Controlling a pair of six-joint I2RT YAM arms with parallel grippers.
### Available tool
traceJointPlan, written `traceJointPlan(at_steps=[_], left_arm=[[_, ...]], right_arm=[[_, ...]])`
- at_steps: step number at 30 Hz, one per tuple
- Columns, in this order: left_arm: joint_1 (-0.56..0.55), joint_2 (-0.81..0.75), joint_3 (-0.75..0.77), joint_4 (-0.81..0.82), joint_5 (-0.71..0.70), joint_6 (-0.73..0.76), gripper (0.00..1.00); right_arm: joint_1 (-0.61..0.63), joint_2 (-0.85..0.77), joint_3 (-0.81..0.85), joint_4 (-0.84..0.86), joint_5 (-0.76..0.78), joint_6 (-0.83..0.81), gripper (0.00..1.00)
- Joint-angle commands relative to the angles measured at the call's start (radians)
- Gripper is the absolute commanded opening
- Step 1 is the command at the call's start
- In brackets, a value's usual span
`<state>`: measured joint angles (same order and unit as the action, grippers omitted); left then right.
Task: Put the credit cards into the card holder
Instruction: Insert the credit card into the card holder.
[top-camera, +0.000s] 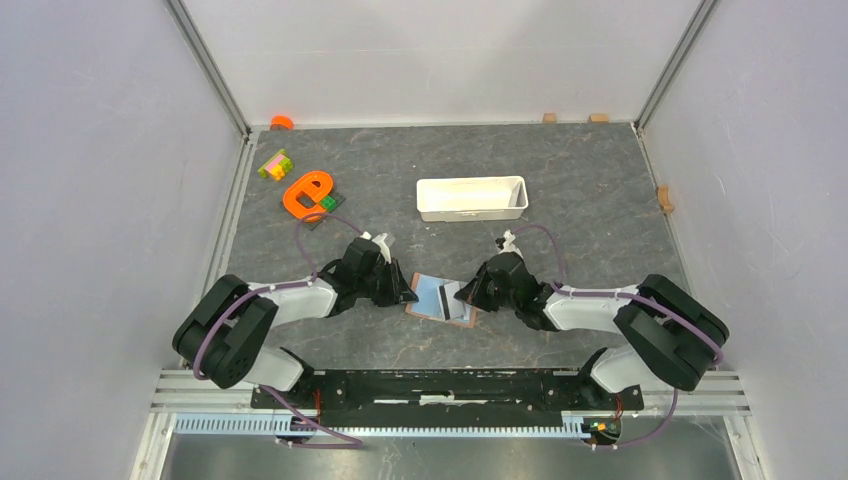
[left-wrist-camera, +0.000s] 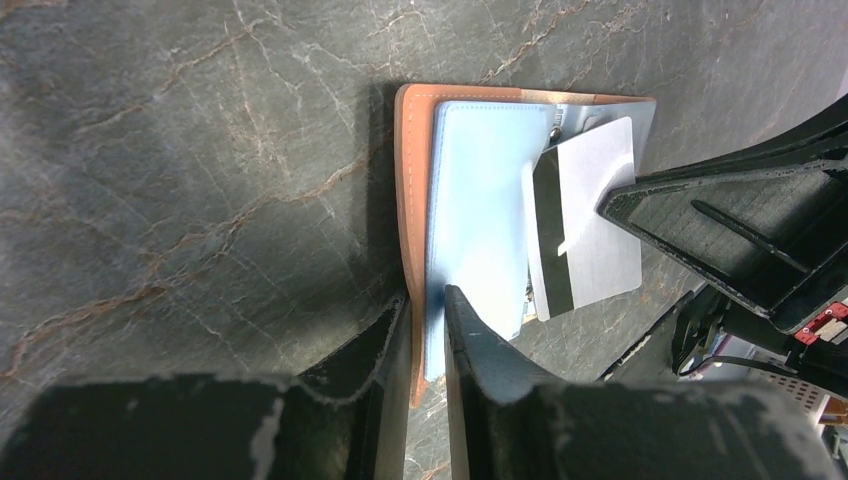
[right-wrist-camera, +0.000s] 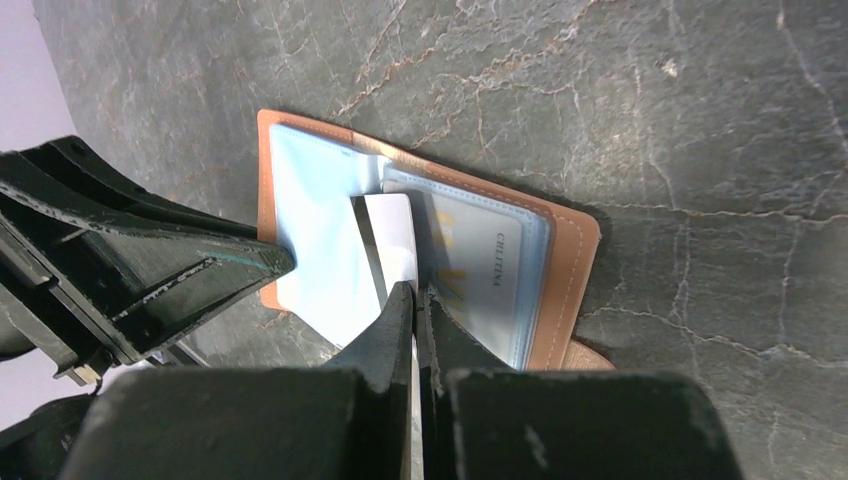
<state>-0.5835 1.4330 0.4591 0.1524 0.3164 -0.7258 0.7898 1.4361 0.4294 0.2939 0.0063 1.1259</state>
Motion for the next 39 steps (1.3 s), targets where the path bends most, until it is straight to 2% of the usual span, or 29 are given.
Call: traceJointPlan(at_steps=[1,14,27,39], left_arm=[[-0.001,0.062,-0.031,-0.121,-0.059,0.074,0.24],[-0.001,0.068,-0.034,-0.108,-0.035,0.071,0.23],[-0.001,0.067,-0.065,-0.053,0.020,0.032,0.17],[-0.001,0.051,-0.074,-0.067,-0.033,0.047,0.16]], right_arm=[[-0.004,0.038,-0.029,-0.010,0.100,0.024,0.00],[0.034,0.128,0.010,0.066,0.109,0.065,0.00],[0.107,0.114,-0.042,0.129,0.206,0.205,0.00],[0.083,0.053,0.044,-0.021,0.196,0.196,0.00]])
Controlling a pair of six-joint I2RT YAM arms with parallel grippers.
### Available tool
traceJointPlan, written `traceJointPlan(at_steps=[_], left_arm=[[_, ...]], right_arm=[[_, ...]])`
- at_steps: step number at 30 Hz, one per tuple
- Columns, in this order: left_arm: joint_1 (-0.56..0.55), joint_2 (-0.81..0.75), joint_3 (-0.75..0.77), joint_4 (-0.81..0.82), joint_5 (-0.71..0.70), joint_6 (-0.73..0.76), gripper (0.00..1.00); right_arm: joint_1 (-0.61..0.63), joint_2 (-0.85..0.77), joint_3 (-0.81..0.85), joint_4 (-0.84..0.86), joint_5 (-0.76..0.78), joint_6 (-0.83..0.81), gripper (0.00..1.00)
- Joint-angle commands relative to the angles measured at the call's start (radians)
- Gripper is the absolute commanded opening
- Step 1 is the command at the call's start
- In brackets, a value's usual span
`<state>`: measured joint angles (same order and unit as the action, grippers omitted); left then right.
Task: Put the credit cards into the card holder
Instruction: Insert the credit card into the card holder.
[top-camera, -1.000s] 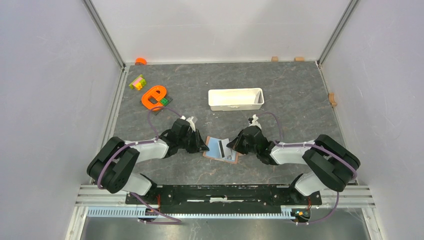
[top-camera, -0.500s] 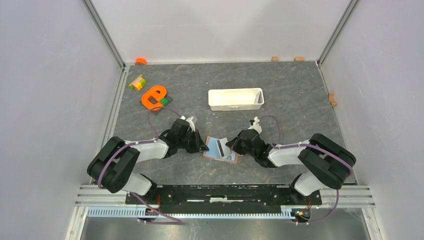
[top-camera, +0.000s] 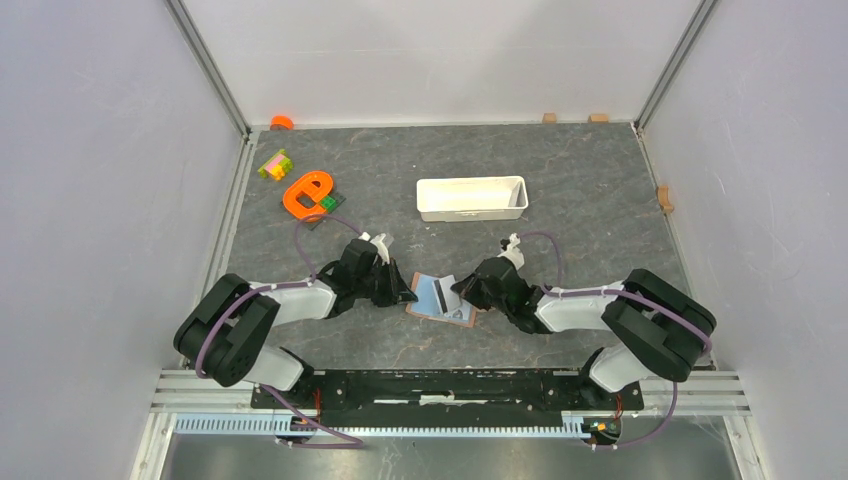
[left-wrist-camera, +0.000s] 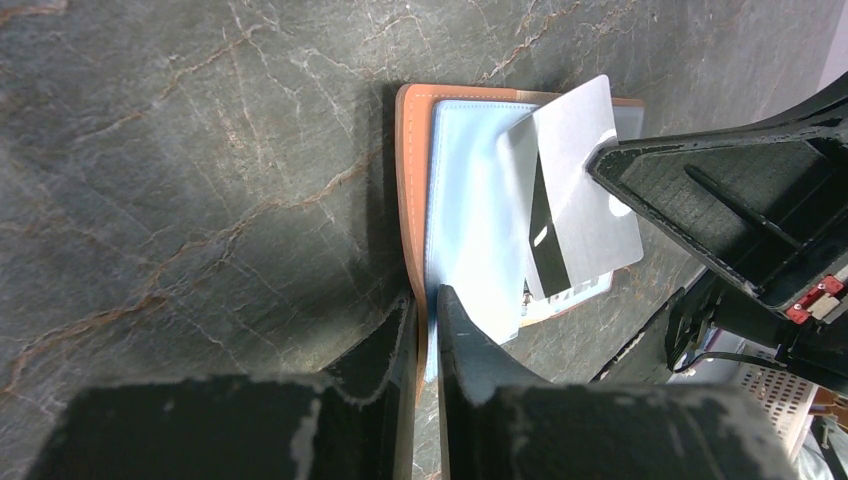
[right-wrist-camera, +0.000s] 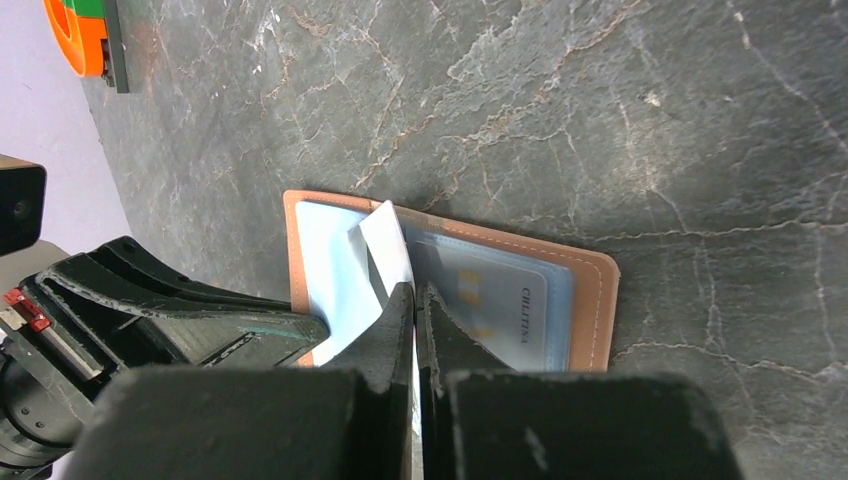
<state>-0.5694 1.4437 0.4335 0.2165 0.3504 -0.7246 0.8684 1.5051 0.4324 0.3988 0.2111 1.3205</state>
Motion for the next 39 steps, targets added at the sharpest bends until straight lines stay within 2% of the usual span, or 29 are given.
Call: traceJointPlan(at_steps=[1,16,32,39], left_arm=[[-0.015,0.041,-0.049,-0.131,-0.069,0.048,0.16],[-0.015,0.015,-0.049,-0.149,-0.100,0.058,0.15],[-0.015,0.009,-0.061,-0.128,-0.042,0.034,0.16],[-0.015,-0.004,-0.072,-0.126,-0.038,0.025,0.17]], right_arm=[[0.001,-0.022,0.043,-0.131,-0.006,-0.001,0.00],[-0.006,-0.023,0.090,-0.184,0.003,-0.045,0.00],[0.042,0.062,-0.009,0.109,0.081,-0.091,0.00],[0.061,0.097,-0.022,0.146,0.111,-0.104,0.00]])
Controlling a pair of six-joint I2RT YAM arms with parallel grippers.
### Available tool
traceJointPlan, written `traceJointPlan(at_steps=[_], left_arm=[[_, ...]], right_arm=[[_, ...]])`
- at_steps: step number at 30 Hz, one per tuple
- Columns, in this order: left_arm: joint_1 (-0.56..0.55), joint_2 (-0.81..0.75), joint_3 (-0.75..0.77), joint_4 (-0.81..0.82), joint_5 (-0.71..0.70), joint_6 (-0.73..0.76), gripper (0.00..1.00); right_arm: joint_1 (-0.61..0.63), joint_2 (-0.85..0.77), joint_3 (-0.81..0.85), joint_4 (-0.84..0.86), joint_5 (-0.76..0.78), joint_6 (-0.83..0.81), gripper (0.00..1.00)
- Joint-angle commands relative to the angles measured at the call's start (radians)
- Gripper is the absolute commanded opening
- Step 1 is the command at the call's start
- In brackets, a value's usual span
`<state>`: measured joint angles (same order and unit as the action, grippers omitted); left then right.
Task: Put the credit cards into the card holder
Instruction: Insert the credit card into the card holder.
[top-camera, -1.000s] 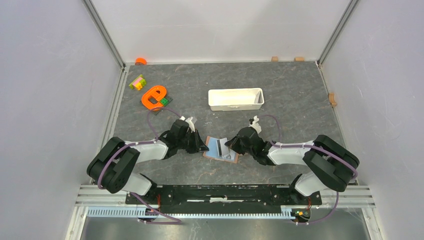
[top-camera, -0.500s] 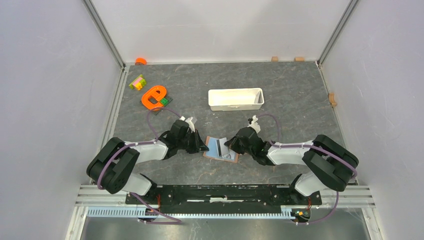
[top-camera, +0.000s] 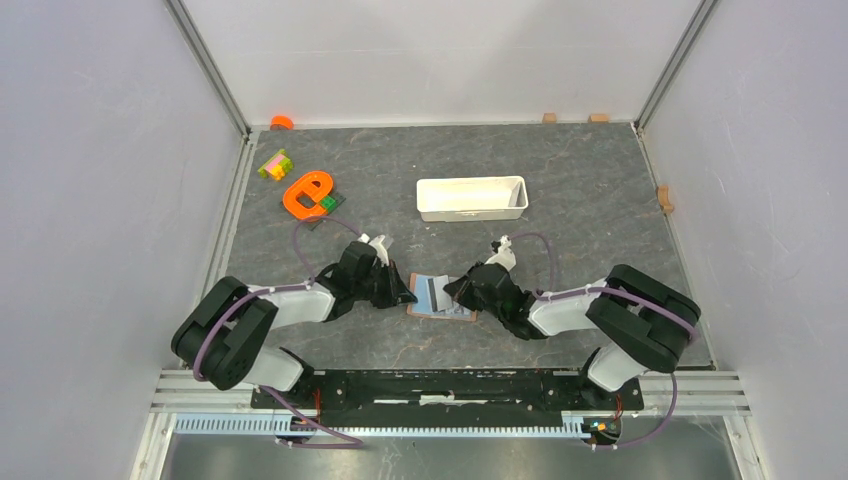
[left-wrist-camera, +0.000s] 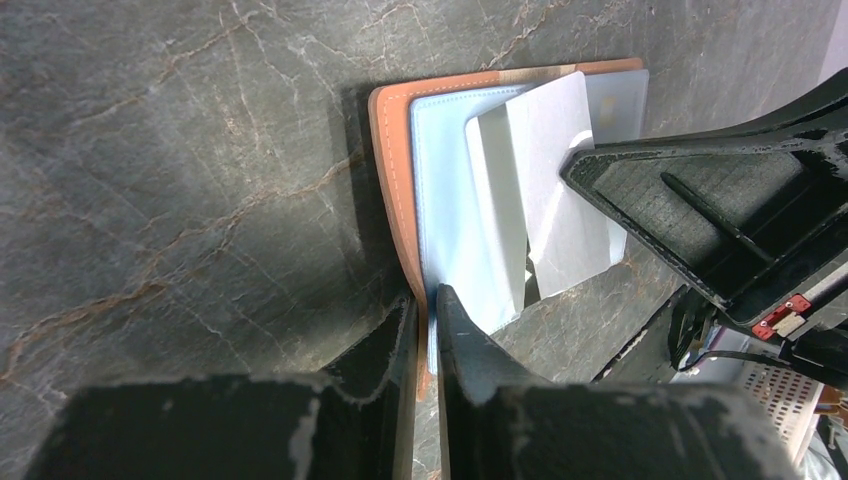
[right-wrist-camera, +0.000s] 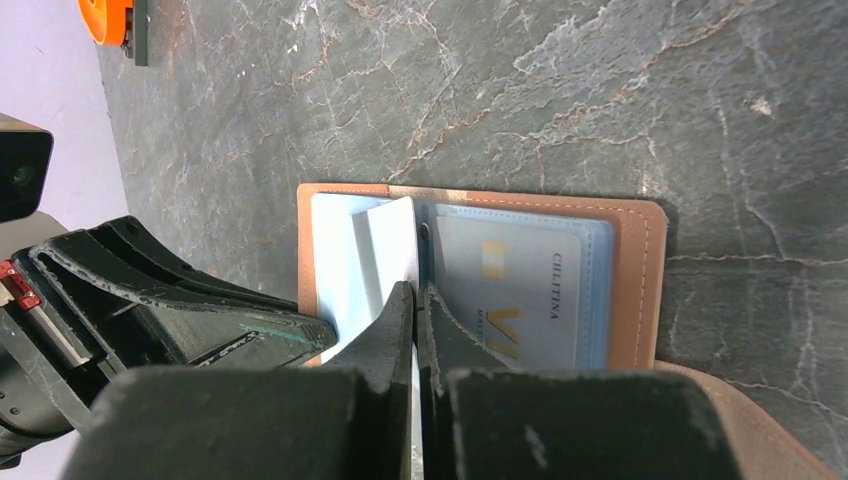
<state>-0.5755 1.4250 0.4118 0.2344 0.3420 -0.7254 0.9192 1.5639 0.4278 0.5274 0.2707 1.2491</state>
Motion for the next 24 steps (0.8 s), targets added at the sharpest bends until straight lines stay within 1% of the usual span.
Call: traceJointPlan(at_steps=[1,6,8,9,13,18,22,24], left_arm=[[-0.009,0.014,-0.051,-0.142,-0.026,0.024,0.18],[-0.010,0.005,-0.060,-0.123,-0.002,0.010,0.18],[-0.009,0.000,-0.066,-0.122,-0.008,0.009,0.16],[-0.009,-0.004,-0.068,-0.121,-0.013,0.007,0.15],[-0.009,-0.010,-0.073,-0.116,-0.018,-0.002,0.09],[-0.009,-0.020,-0.076,-0.115,-0.018,-0.009,0.07],[-0.009,-0.025,-0.079,-0.115,-0.017,-0.012,0.07],[-0.009,-0.023,-0.077,-0.115,-0.012,-0.011,0.07]], right_arm=[[0.016,0.045,-0.015,0.017,0.052,-0.028,0.00],[0.040,0.095,0.025,-0.006,0.016,-0.029,0.00],[0.049,0.080,0.035,-0.038,0.044,-0.045,0.00],[0.050,0.063,0.040,-0.057,0.059,-0.057,0.02],[0.050,-0.019,0.054,-0.166,0.128,-0.103,0.12],[0.056,-0.119,0.110,-0.342,0.197,-0.198,0.30],[0.068,-0.171,0.146,-0.415,0.190,-0.272,0.42],[0.074,-0.177,0.153,-0.430,0.154,-0.284,0.44]])
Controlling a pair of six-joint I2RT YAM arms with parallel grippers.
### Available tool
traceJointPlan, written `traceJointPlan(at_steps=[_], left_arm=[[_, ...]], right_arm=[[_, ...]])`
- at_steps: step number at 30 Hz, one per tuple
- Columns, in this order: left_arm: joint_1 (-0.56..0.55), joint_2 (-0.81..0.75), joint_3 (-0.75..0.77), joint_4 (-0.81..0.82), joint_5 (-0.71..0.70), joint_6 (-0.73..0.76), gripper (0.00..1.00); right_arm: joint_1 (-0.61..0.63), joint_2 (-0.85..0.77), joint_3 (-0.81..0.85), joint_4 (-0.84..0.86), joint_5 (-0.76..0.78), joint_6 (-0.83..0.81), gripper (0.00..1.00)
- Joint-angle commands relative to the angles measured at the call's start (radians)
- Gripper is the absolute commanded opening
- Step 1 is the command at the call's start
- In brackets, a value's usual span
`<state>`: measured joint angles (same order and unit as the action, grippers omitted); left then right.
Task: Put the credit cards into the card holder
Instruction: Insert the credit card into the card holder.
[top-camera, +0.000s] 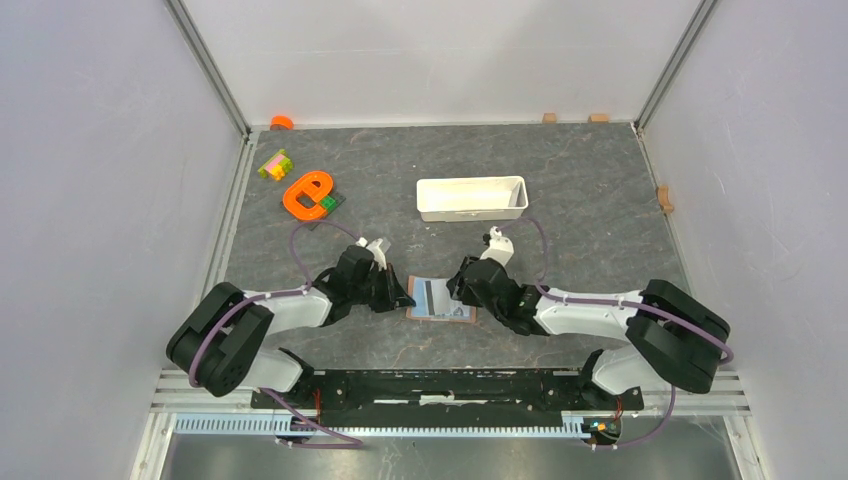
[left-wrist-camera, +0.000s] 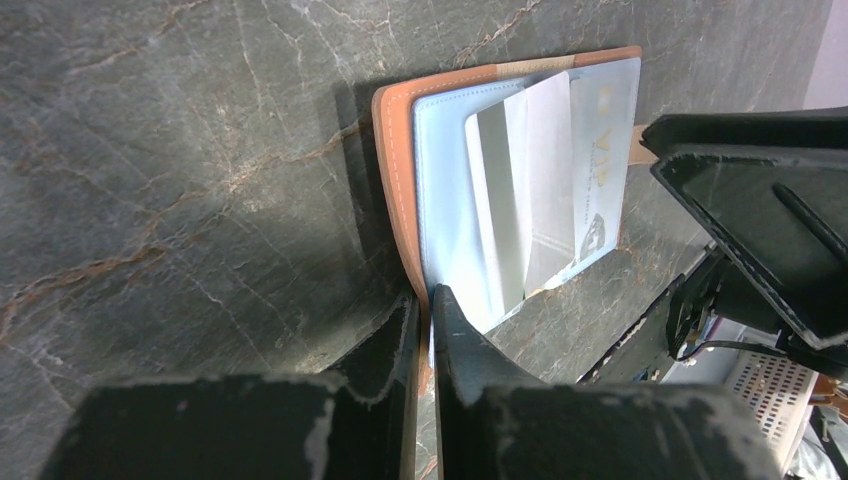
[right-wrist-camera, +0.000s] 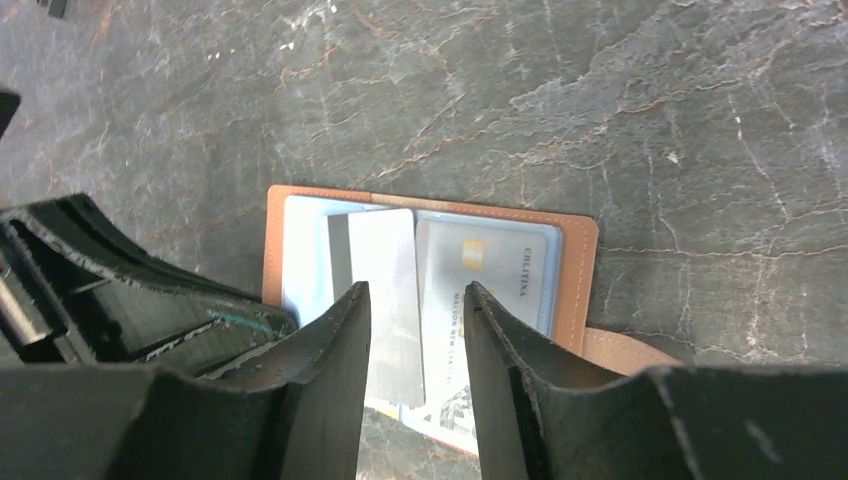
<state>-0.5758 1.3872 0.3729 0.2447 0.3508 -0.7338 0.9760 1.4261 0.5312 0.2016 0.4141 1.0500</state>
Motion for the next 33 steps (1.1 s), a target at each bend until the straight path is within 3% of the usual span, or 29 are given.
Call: traceJointPlan(at_steps=[1,11,28,33], left_arm=[[-0.009,0.014,-0.037,-0.125,-0.019,-0.003,0.08],[-0.008,0.012,-0.028,-0.128,0.001,-0.004,0.20],[-0.009,-0.037,-0.022,-0.141,0.029,0.007,0.22],[-0.008,-0.048,-0.025,-0.158,0.006,0.004,0.23]], right_arm=[[0.022,-0.040,0.051,-0.109,-0.014,-0.084,0.45],[0.039,0.027,0.080,-0.125,-0.116,-0.065,0.45],[0.039,0.146,0.183,-0.010,-0.249,-0.116,0.34],[0.044,0.131,0.223,-0.142,-0.167,-0.119,0.33]])
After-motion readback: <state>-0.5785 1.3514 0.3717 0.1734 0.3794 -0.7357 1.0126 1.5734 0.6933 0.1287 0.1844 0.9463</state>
